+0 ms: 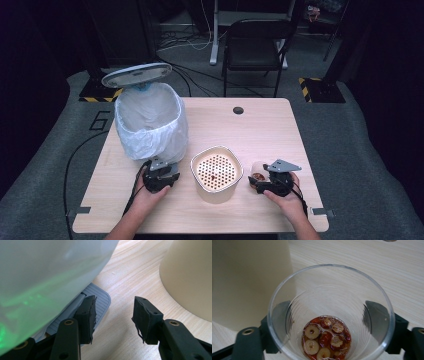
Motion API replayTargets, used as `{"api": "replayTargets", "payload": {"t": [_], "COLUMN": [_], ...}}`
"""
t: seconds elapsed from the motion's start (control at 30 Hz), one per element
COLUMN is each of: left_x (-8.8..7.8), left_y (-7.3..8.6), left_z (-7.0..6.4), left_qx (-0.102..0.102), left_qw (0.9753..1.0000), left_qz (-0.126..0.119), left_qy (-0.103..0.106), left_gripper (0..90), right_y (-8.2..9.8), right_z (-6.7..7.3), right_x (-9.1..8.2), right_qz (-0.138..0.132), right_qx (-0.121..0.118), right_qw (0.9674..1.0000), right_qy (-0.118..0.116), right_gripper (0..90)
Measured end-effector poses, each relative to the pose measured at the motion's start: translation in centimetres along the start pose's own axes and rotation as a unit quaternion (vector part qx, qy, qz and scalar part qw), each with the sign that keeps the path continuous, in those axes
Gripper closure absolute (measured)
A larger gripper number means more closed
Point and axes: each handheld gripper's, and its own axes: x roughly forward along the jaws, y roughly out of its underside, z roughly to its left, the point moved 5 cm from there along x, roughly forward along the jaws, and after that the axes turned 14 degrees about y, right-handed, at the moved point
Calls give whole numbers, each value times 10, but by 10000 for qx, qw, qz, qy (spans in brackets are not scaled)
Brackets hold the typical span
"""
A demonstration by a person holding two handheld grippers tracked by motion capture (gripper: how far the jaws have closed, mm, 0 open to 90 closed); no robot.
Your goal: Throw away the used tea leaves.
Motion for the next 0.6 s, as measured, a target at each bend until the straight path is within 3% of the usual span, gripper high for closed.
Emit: {"api": "replayTargets", "payload": {"t": [0.33, 0.6], "left_x": [0, 0], "left_y": [0, 0], "left_z": [0, 0], "left_qx": [13, 9], "left_qw": [10000, 10000], "left_qz": [12, 8], "left_qy": [-7, -1], "left_gripper": [532, 532], "right_y": [1, -1], "right_z": [-4, -4], "right_x": [1, -1], "right_qz": [-15, 33], "right_qx": [6, -163], "right_qw": [10000, 9998], "right_qy": [-76, -111], "right_gripper": [381, 464]}}
